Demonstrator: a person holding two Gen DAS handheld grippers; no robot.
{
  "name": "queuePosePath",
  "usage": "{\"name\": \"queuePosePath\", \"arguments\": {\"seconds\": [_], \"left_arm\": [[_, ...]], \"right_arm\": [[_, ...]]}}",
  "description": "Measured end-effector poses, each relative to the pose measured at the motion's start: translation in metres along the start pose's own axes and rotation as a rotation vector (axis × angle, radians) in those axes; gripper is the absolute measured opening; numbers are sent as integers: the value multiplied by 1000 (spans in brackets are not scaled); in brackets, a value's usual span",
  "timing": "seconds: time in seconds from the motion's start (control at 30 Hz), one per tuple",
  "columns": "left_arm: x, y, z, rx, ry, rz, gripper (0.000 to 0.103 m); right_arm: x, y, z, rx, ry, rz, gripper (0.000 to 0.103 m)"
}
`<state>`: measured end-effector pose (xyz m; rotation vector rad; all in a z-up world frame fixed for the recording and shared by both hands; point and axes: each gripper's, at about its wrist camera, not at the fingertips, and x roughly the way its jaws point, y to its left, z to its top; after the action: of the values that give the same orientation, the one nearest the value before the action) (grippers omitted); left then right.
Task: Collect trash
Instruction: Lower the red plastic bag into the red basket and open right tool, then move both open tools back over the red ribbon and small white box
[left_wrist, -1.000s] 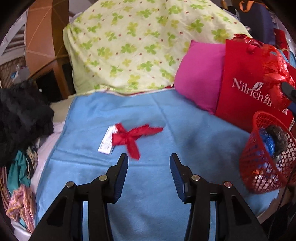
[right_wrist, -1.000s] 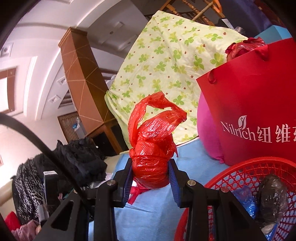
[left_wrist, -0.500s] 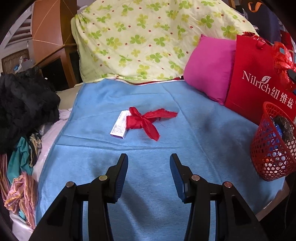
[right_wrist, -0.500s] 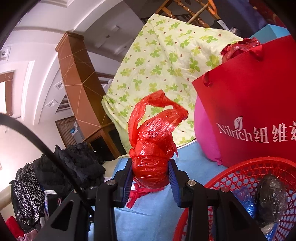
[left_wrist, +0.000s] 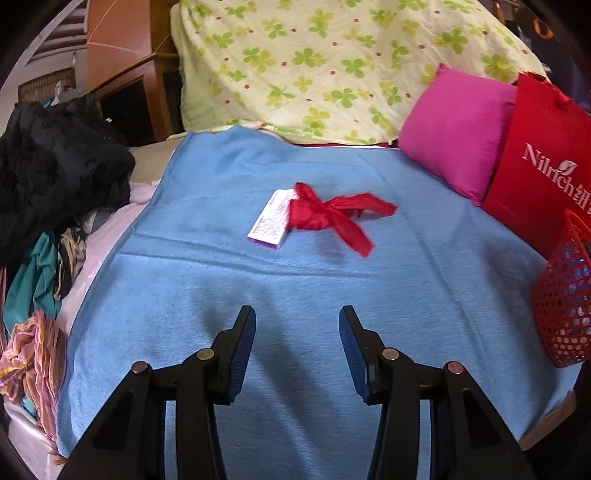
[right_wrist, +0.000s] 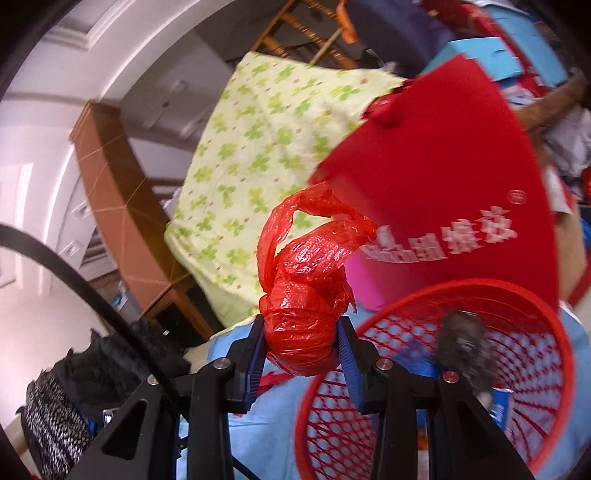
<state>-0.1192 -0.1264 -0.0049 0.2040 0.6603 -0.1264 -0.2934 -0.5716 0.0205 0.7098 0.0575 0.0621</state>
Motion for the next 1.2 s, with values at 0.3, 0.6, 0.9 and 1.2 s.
{"name": "queuePosePath", "arguments": {"seconds": [0.3,0.6,0.9,1.2], "left_arm": [[12,34,-8,-11,-30,36,48],[29,45,-5,-60,-18,49,50],[29,54,-5,-91,-19,52,57],[33,60,-5,-113,-2,55,58]], "right_arm": [[-5,-7,-6,19,-20,-203,69],[5,90,-43,-409,-112,-112,69],[131,155,-136,-679,385,-58,69],[232,121,-156,-589,516,-198,69]]}}
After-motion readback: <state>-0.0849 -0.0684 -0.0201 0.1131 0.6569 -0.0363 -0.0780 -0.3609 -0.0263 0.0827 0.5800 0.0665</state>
